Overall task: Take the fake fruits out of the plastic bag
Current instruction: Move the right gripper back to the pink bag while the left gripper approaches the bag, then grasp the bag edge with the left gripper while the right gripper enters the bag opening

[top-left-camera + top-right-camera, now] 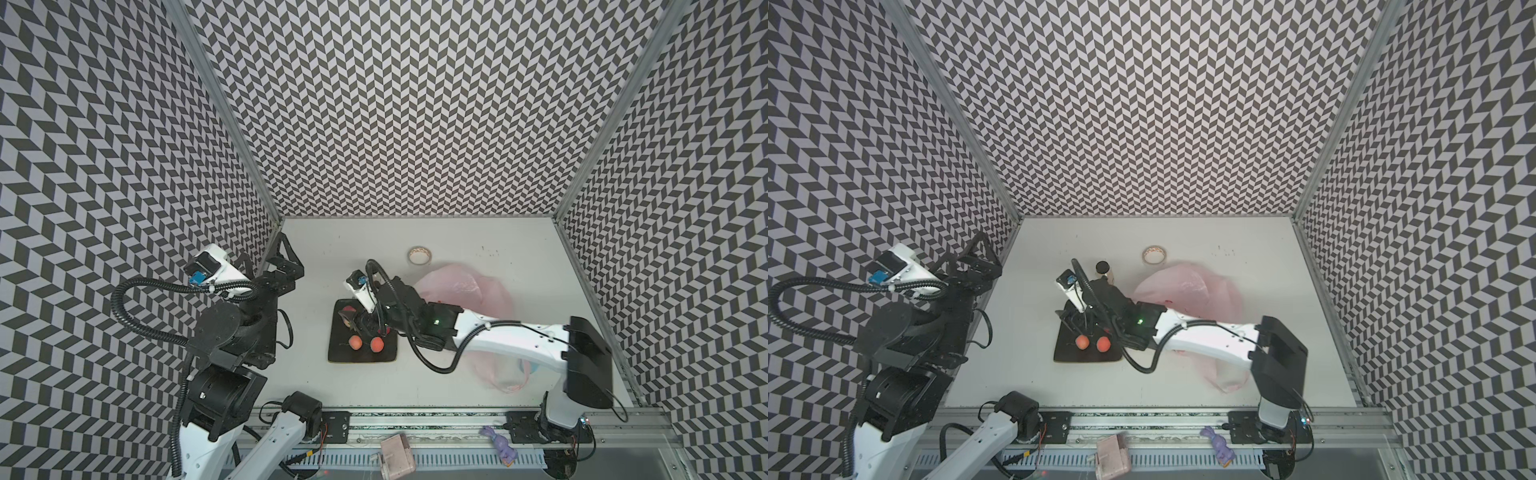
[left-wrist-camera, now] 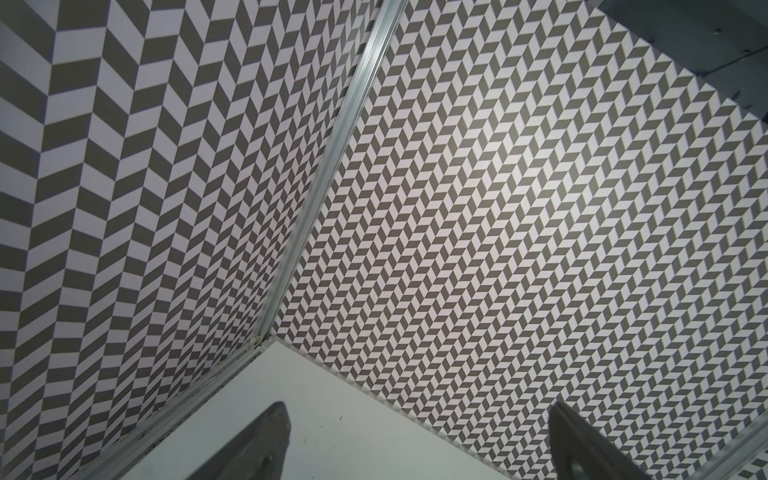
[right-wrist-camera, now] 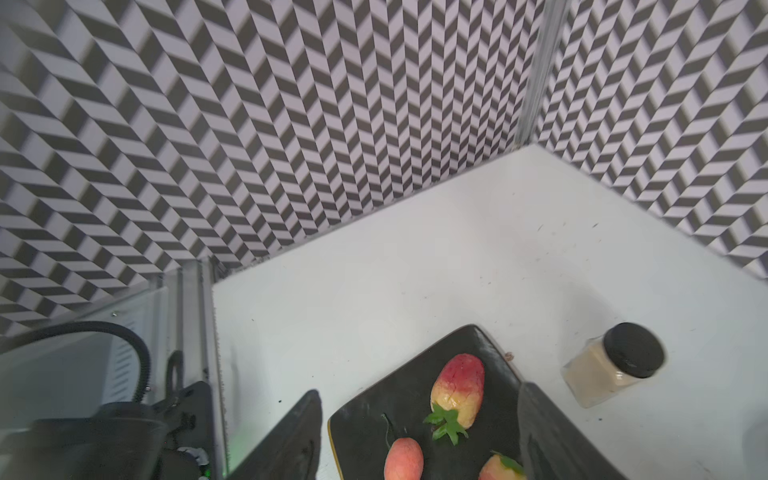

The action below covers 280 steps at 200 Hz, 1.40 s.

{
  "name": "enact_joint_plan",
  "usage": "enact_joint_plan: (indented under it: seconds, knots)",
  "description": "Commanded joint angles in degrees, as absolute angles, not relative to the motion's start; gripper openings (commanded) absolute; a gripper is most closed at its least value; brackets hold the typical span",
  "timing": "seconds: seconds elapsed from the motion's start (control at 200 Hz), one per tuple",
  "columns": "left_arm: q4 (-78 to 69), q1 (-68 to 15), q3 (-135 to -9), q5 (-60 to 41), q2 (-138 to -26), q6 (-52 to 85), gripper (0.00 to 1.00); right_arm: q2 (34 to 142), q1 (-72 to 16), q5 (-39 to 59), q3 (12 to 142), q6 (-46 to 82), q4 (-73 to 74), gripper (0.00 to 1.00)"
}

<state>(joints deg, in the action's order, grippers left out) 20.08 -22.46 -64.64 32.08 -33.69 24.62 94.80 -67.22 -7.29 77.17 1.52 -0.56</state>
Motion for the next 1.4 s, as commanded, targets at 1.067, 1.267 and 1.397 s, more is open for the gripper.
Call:
enact_joint_plan:
  seconds: [1.067,1.267,1.397]
  knots:
    - [17.1,-33.7,-52.4,-27.4,-53.7,-26.5,1.00,51.7,-54.7,-17.7,37.2,41.1,-20.2,0.56]
    - [17.2,-38.9,-53.4,-20.4,-59.2,-39.7,1.00,53.2,-52.4,-13.9,33.3,39.3,-14.0,0.55]
    - [20.8,-41.4,-55.2,-21.4,-63.2,-47.8,1.00,55.6,-51.5,-12.9,33.3,38.3,-13.3,0.55]
